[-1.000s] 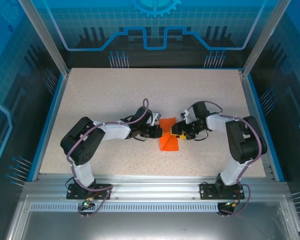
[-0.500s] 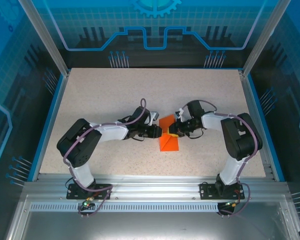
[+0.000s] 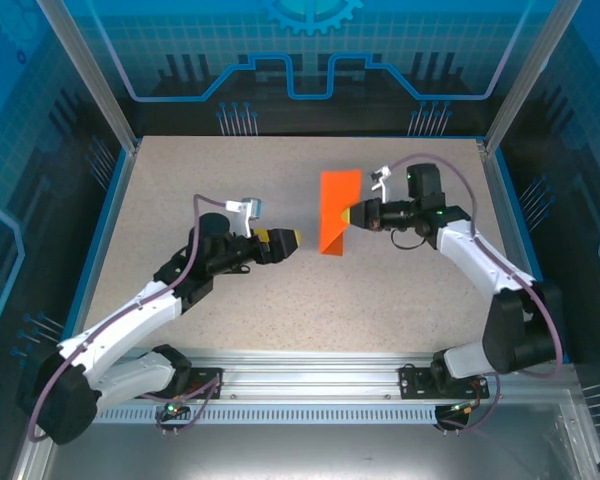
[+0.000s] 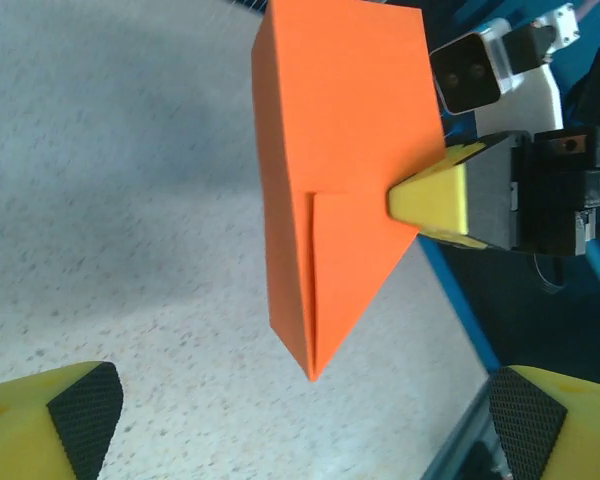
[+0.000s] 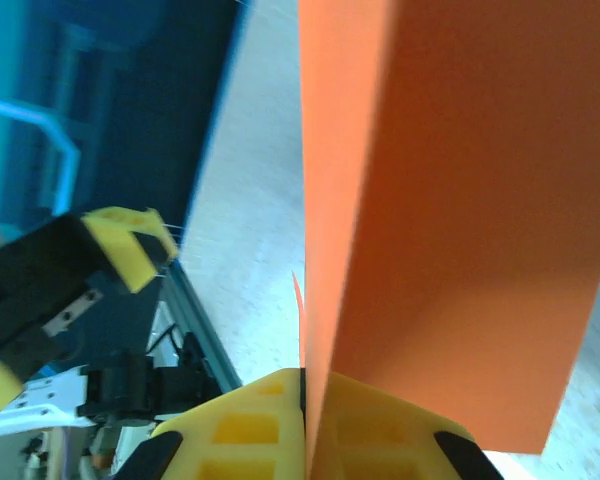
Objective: Fold a paper plane with a square sheet of paper (fold left side to right side)
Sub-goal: Turn over the paper at the center of the table.
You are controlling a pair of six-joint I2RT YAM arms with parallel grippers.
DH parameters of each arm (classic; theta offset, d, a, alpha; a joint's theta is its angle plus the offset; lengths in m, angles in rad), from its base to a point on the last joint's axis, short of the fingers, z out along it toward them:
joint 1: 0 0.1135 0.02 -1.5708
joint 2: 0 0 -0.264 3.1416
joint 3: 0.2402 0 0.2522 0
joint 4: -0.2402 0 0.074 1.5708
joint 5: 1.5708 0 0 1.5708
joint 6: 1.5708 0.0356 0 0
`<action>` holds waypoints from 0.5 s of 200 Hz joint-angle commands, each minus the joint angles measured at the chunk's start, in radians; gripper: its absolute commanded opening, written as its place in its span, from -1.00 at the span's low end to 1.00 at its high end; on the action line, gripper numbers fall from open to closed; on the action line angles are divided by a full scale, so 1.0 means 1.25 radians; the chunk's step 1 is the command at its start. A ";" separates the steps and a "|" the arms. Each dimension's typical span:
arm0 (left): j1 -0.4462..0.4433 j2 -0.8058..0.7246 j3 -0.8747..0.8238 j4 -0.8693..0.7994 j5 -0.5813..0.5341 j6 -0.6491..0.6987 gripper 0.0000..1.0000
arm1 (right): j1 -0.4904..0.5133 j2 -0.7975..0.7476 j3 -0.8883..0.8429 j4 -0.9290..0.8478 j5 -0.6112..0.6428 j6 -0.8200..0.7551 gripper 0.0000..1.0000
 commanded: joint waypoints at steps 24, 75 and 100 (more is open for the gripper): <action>0.007 0.004 0.016 0.147 0.142 -0.092 0.97 | 0.025 -0.079 0.084 0.040 -0.121 0.015 -0.85; -0.011 0.075 0.055 0.276 0.249 -0.137 0.77 | 0.101 -0.086 0.114 0.062 -0.141 0.052 -0.83; -0.031 0.086 0.067 0.281 0.257 -0.129 0.45 | 0.123 -0.073 0.117 0.072 -0.129 0.066 -0.82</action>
